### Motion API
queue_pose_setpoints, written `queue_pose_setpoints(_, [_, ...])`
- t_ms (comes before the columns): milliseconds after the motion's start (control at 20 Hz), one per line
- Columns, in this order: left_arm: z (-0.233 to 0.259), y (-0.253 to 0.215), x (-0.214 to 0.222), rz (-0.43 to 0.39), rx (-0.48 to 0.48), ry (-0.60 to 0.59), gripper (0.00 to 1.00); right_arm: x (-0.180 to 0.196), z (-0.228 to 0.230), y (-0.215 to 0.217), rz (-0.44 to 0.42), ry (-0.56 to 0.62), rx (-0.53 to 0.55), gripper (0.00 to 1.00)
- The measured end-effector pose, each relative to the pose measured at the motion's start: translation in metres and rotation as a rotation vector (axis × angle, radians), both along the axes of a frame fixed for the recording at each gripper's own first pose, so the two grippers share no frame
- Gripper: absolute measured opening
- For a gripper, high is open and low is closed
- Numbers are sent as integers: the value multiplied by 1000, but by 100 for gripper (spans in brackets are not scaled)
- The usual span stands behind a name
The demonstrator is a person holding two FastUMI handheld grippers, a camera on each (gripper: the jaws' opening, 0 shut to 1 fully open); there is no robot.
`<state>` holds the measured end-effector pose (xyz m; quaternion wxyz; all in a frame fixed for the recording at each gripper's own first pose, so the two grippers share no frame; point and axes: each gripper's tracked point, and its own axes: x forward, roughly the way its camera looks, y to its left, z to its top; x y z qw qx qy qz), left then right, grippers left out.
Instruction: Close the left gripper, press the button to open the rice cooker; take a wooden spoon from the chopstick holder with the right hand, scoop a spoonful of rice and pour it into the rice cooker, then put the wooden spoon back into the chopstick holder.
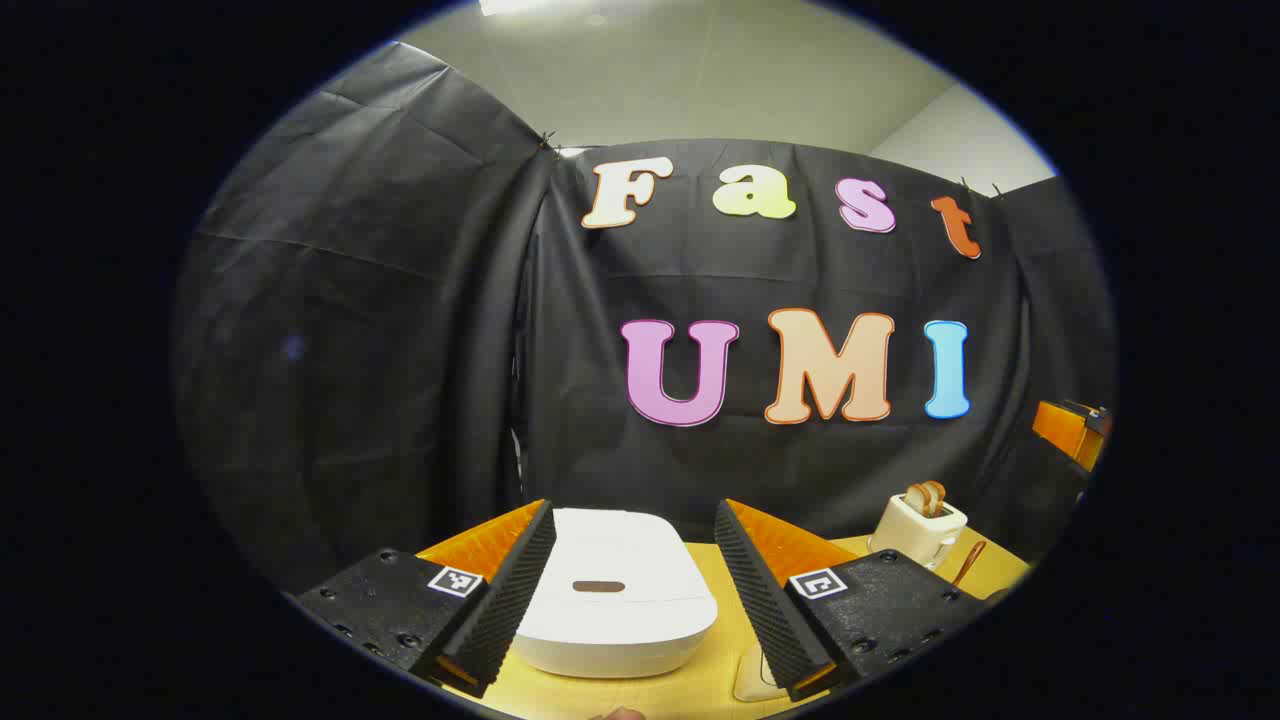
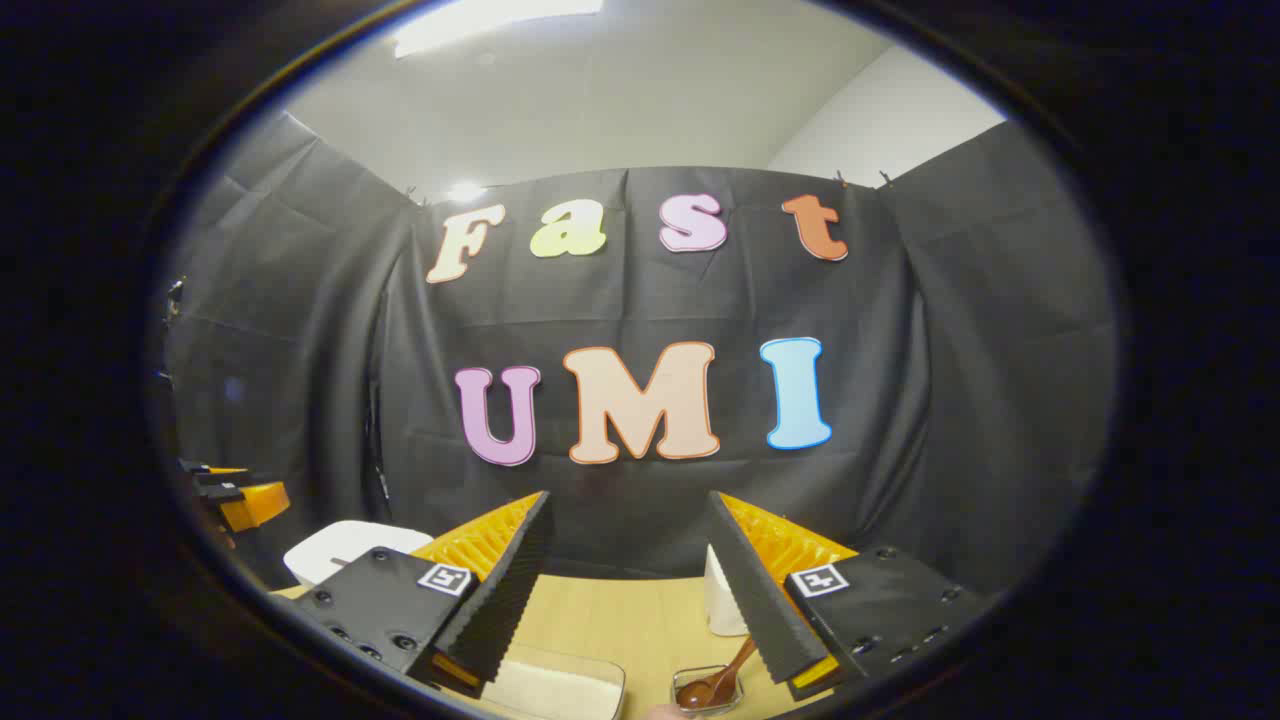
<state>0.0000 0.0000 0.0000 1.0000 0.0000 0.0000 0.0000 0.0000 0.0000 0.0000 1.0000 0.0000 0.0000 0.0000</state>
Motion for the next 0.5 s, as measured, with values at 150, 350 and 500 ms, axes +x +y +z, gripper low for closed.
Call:
queue_pose_setpoints(150, [1, 0, -1, 1, 8, -4, 97, -1, 0, -2, -8, -2, 2, 100])
queue_pose_setpoints(350, [1, 3, -1, 8, 24, -11, 97, -1, -3, -3, -8, 7, -2, 100])
queue_pose_setpoints(500, [4, 3, 0, 11, 41, -18, 97, 0, -5, -3, -8, 13, -5, 100])
